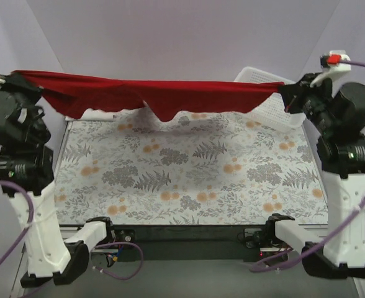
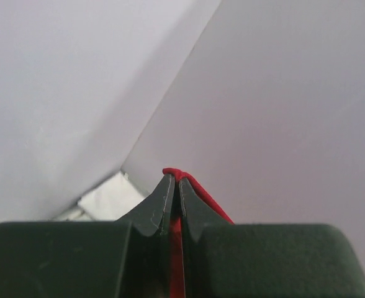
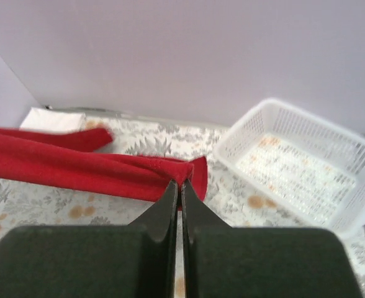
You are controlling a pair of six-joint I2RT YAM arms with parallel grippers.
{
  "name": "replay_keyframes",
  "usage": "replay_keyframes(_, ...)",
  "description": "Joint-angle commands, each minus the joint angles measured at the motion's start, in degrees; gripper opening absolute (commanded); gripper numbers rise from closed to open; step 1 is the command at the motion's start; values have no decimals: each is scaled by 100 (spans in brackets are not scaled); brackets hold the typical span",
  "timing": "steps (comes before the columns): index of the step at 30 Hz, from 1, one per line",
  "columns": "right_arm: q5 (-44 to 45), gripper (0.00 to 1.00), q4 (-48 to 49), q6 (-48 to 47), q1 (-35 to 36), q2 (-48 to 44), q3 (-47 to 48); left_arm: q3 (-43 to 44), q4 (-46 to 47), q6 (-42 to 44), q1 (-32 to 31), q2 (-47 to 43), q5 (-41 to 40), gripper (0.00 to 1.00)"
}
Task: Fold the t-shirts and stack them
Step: Flatten the tshirt out
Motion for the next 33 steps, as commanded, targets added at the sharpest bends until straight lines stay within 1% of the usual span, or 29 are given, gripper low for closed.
replay_keyframes(1, 321, 1, -17, -588, -78, -839, -20, 683, -201, 764, 91, -278, -649, 0)
replay_keyframes(3, 216, 1, -26, -712, -70, -1094, -2, 1192, -272, 888, 82, -339, -544, 0)
replay_keyframes(4, 198, 1, -26, -730, -78, -1322, 16, 1299, -246, 1002, 82, -383, -500, 0)
replay_keyframes(6, 171, 1, -26, -817, -78, -1516, 51, 1492, -211, 1090, 65, -419, -456, 0)
replay_keyframes(9, 145, 1, -61, -896, -78, -1561, 130, 1503, -150, 1144, 56, -366, -149, 0)
replay_keyframes(12, 101, 1, -26, -888, -78, -1430, -71, 1231, -71, 1074, 56, -121, 405, 0)
replay_keyframes(14, 92, 1, 9, -862, -78, -1289, -264, 687, 96, 994, 56, 107, 843, 0)
replay_keyframes(15, 75, 1, 62, -862, -70, -1141, -561, 502, 227, 916, 56, 204, 950, 0)
replay_keyframes(16, 57, 1, 158, -844, -78, -1061, -738, -4, 333, 872, 56, 283, 1082, 0)
replay_keyframes(17, 48, 1, 376, -818, -70, -991, -949, -279, 473, 836, 47, 432, 1257, 0)
replay_keyframes(18, 83, 1, 509, -792, -78, -816, -1308, -612, 649, 792, 56, 512, 1372, 0)
replay_keyframes(19, 136, 1, 676, -765, -78, -727, -1555, -903, 1042, 731, 56, 617, 1486, 0)
replay_keyframes(20, 267, 1, 912, -721, -70, -622, -1758, -1437, 1229, 713, 47, 723, 1574, 0)
replay_keyframes(21, 346, 1, 1211, -686, -78, -368, -1925, -1633, 1370, 695, 47, 1020, 1793, 0)
replay_keyframes(23, 487, 1, 1607, -607, -78, -69, -2382, -1950, 1748, 608, 21, 1364, 1935, 0)
replay_keyframes(24, 696, 1, 2044, -572, -78, 246, -2549, -2204, 1888, 599, -5, 1722, 2022, 0)
replay_keyframes(25, 794, 1, 2231, -519, -78, 441, -2768, -2320, 2168, 573, -32, 1908, 2084, 0)
replay_keyframes(29, 979, 1, 3128, -326, -78, 1364, -3007, -2391, 2522, 555, -111, 2901, 2164, 0)
replay_keyframes(30, 1015, 1, 3304, -334, -78, 1740, -3016, -2348, 2575, 546, -128, 3077, 2164, 0)
replay_keyframes(31, 1041, 1, 3636, -360, -78, 1944, -3025, -2304, 2645, 546, -146, 3453, 2147, 0)
replay_keyframes(32, 1041, 1, 3709, -387, -78, 2146, -2956, -2268, 2672, 520, -146, 3622, 2164, 0)
replay_keyframes(33, 1033, 1, 3753, -491, -78, 2565, -2859, -2216, 2698, 502, -155, 3807, 2199, 0)
